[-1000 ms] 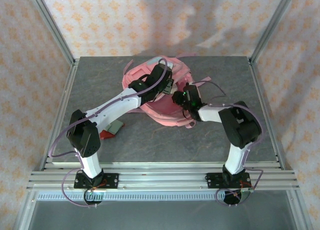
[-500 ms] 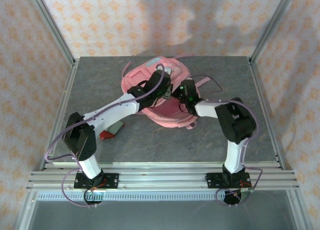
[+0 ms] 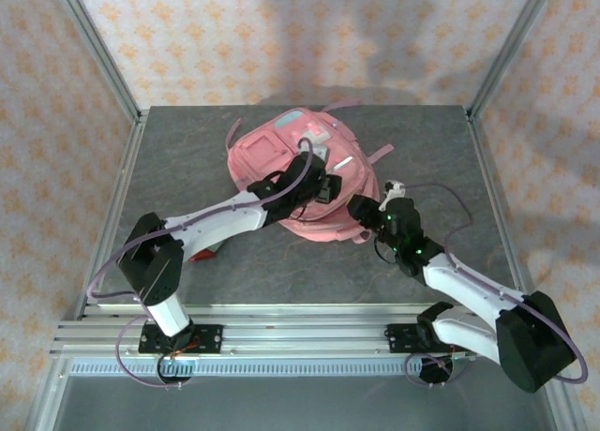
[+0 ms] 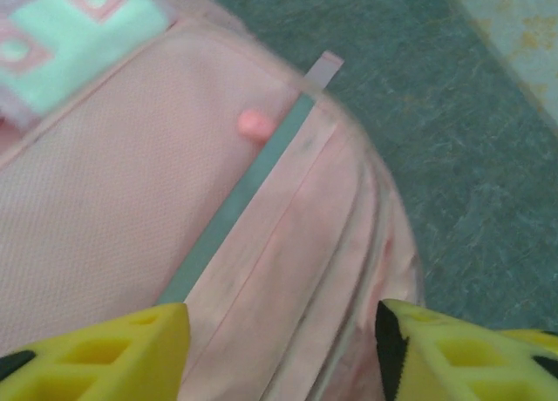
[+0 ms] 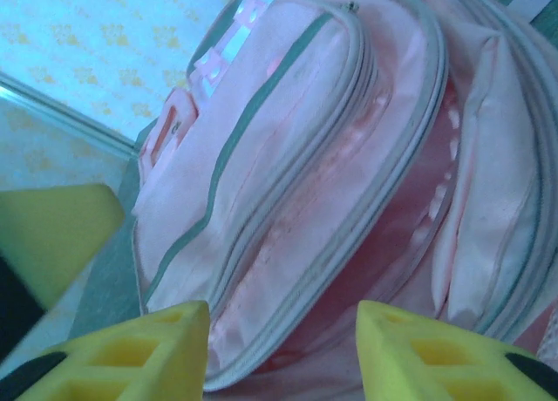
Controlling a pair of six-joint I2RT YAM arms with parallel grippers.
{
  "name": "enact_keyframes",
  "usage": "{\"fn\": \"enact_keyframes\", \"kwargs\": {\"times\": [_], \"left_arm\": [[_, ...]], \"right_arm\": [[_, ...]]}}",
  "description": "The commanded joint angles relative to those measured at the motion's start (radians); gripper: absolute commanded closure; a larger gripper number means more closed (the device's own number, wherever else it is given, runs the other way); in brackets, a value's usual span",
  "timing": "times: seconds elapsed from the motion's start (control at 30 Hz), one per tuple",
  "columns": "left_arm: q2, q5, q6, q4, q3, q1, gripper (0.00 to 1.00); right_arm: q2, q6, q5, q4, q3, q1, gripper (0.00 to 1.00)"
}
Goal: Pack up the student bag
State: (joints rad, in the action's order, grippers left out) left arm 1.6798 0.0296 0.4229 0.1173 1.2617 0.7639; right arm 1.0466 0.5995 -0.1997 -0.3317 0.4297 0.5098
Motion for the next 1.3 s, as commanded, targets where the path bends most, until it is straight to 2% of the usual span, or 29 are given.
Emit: {"fn": "enact_keyframes", "kwargs": {"times": [0.0,0.27,0.4,0.6,0.8,0.9,0.93,0.97,1.03,1.1,1.13,1.27], "left_arm": [[-0.133,0.064,0.065,-0.115,-0.12,-0.048,0.35],[-0.349,-0.075,0.229,-0.29,-0.466,-0.33,0.26],[-0.324,-0.128,0.246,-0.35,-0.49,-0.425,0.26],[-0.155,-0.152,0.257,-0.361,-0.389,-0.466,0.26],[0.003,-0.179,0.33,-0.379,-0.321,-0.485,0.26],[0.056,-0.176,0.335,-0.386,-0.296,-0.489,0.29],[0.069,-0.178,0.335,-0.389,-0.288,-0.491,0.32],[0.083,-0.186,0.336,-0.389,-0.282,-0.493,0.41],[0.096,-0.211,0.339,-0.394,-0.27,-0.498,0.71],[0.093,-0.241,0.343,-0.395,-0.266,-0.502,0.95],[0.086,-0.253,0.343,-0.393,-0.267,-0.502,1.0],[0.016,-0.307,0.357,-0.395,-0.304,-0.501,1.0]], "right_arm": [[-0.002,-0.004,-0.011,0.031,-0.002,0.026,0.52],[0.123,-0.001,-0.056,-0.068,0.055,0.071,0.51],[0.186,-0.007,-0.06,-0.084,0.083,0.072,0.51],[0.192,0.003,-0.053,-0.107,0.071,0.072,0.51],[0.174,-0.003,-0.041,-0.1,0.07,0.072,0.51],[0.177,-0.008,-0.037,-0.095,0.076,0.072,0.51],[0.18,-0.009,-0.036,-0.096,0.076,0.072,0.51],[0.186,-0.009,-0.032,-0.096,0.076,0.072,0.51],[0.204,-0.009,-0.028,-0.096,0.077,0.072,0.51],[0.23,-0.002,-0.019,-0.084,0.081,0.072,0.52],[0.243,0.005,-0.011,-0.072,0.085,0.072,0.52],[0.301,0.033,0.061,-0.005,0.116,0.072,0.56]]}}
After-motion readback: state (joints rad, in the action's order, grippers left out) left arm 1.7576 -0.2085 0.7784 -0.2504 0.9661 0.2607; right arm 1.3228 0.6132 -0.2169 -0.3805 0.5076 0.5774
